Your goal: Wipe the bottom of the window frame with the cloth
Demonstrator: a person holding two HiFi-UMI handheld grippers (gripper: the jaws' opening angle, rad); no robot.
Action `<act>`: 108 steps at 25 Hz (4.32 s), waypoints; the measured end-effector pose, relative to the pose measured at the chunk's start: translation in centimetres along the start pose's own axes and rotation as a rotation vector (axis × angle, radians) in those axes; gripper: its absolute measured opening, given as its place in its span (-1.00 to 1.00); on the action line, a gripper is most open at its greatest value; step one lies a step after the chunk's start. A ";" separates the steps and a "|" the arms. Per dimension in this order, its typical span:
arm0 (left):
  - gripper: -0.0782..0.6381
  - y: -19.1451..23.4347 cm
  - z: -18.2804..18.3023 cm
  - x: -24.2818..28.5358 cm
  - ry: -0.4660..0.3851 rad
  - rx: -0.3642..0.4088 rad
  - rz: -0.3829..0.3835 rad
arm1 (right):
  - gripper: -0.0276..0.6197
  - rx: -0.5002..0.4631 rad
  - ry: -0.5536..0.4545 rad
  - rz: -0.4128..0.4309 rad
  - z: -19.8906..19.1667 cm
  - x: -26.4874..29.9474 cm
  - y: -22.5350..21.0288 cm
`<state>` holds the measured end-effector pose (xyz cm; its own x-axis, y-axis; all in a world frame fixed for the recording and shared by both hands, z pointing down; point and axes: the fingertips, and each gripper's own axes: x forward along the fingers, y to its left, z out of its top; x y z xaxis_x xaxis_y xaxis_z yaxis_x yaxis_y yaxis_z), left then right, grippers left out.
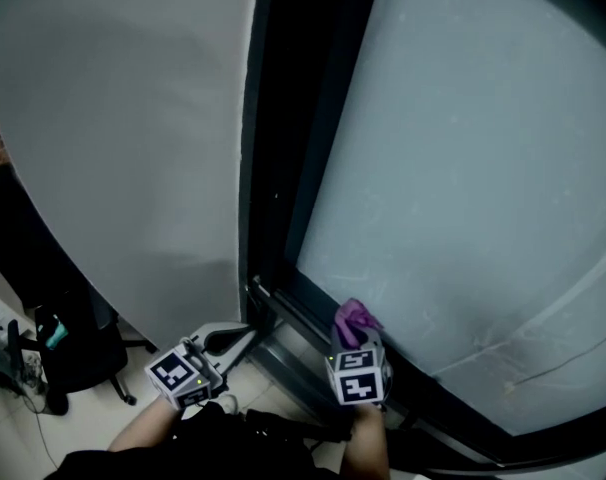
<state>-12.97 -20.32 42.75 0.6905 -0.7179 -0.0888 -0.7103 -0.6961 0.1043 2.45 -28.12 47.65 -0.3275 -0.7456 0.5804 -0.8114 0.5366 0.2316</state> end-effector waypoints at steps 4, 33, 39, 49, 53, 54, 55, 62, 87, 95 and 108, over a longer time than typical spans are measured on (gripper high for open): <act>-0.78 1.4 0.4 -0.8 -0.004 0.000 -0.007 | -0.72 -0.010 0.007 -0.003 1.1 1.0 0.8; -0.78 6.0 0.7 -4.9 -0.026 0.030 0.023 | -0.71 -0.127 0.037 0.043 6.6 7.0 6.4; -0.77 6.5 0.5 -5.3 -0.024 0.013 0.021 | -0.71 -0.137 0.035 0.051 7.4 7.7 7.0; -0.78 7.0 0.2 -5.6 -0.027 -0.008 0.051 | -0.72 -0.128 0.024 0.129 8.3 8.2 8.3; -0.78 7.5 -0.3 -6.1 -0.029 -0.031 0.083 | -0.71 -0.126 0.001 0.120 8.4 8.2 8.3; -0.78 7.6 -0.4 -6.2 -0.031 -0.038 0.092 | -0.71 -0.131 -0.003 0.114 8.4 8.2 8.3; -0.78 7.7 -0.5 -6.3 -0.031 -0.045 0.099 | -0.71 -0.137 -0.005 0.110 8.3 8.1 8.4; -0.78 7.0 -1.1 -6.5 -0.004 -0.057 0.107 | -0.71 -0.133 -0.016 0.189 7.0 6.8 10.5; -0.78 3.0 0.7 -5.7 -0.062 -0.018 0.151 | -0.73 0.123 -0.612 0.426 2.7 -7.4 9.1; -0.78 3.8 0.6 -7.7 -0.052 -0.032 0.188 | -0.73 0.175 -0.635 0.412 3.1 -6.7 9.3; -0.77 4.9 -0.1 -9.7 -0.058 -0.051 0.215 | -0.73 0.151 -0.637 0.435 5.0 -5.9 11.4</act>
<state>-23.14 -16.71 44.21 0.5139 -0.8500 -0.1156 -0.8314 -0.5267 0.1768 -7.25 -19.60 43.00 -0.8082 -0.5883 0.0245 -0.5888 0.8068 -0.0493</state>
